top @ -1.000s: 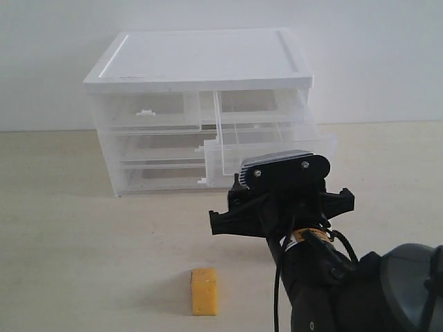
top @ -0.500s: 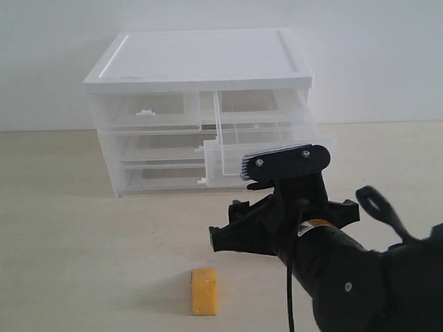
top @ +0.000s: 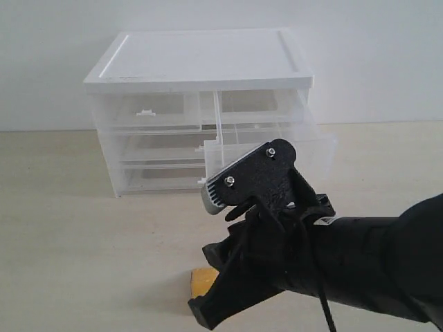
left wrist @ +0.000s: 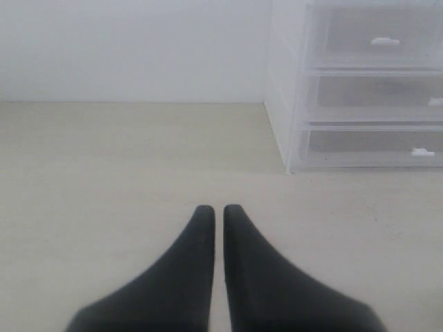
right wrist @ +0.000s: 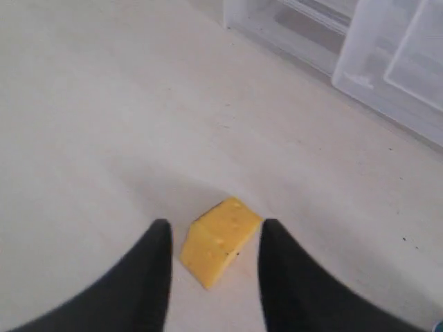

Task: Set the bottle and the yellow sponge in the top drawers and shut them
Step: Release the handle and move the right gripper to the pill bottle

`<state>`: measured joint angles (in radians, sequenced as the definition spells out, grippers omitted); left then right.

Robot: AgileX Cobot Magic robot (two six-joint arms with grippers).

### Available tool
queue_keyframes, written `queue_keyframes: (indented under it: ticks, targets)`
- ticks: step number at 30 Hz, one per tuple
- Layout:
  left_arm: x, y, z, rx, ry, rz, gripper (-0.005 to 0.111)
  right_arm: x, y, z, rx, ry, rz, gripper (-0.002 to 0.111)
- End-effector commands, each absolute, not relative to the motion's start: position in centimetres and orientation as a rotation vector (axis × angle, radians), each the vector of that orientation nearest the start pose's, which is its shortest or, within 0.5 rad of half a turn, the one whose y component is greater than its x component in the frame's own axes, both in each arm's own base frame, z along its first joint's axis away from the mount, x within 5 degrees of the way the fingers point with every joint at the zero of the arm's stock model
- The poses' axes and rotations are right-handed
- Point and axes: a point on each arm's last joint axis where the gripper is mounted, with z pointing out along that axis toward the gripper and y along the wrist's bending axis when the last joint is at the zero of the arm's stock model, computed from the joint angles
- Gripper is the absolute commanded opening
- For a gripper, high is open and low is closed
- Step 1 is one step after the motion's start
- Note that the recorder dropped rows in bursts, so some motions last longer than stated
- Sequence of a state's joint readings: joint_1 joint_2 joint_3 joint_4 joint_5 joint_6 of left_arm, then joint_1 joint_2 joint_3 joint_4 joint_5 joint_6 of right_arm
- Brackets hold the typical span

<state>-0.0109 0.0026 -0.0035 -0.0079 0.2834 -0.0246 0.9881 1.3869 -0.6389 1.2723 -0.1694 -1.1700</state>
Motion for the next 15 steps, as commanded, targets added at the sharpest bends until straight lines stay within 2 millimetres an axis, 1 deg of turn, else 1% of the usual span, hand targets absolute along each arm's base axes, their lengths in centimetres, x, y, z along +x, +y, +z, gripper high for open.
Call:
queue_keyframes:
  ticks: [1, 3, 7, 8, 10, 12, 13, 14, 15]
  targets:
    - [5.5, -0.1, 18.8, -0.025, 1.762, -0.037, 0.004, 15.3, 21.7, 23.0, -0.998, 1.955, 0.472, 0.0]
    - [5.5, -0.1, 18.8, -0.025, 1.762, -0.037, 0.004, 14.5, 22.1, 22.8, -1.13, 1.93, 0.526, 0.0]
    - [5.5, -0.1, 18.8, -0.025, 1.76, -0.037, 0.004, 12.0, 22.7, 22.3, -1.539, 1.786, 0.658, 0.0]
    - [5.5, -0.1, 18.8, -0.025, 1.76, -0.037, 0.004, 11.4, 22.6, 22.1, -1.637, 1.755, 0.682, 0.0]
    - [5.5, -0.1, 18.8, -0.025, 1.76, -0.037, 0.004, 10.5, 22.3, 21.7, -1.765, 1.749, 0.719, 0.0]
    - [5.5, -0.1, 18.8, -0.025, 1.76, -0.037, 0.004, 10.0, 21.6, 21.3, -1.898, 1.789, 0.697, 0.0]
    - [5.5, -0.1, 18.8, -0.025, 1.76, -0.037, 0.004, 10.0, 21.2, 21.1, -1.974, 1.804, 0.644, 0.0]
    - [5.5, -0.1, 18.8, -0.025, 1.76, -0.037, 0.004, 9.8, 20.7, 21.1, -2.035, 1.885, 0.607, 0.0]
    - [5.5, -0.1, 18.8, -0.025, 1.76, -0.037, 0.004, 10.0, 20.3, 21.3, -2.094, 1.923, 0.531, 0.0]
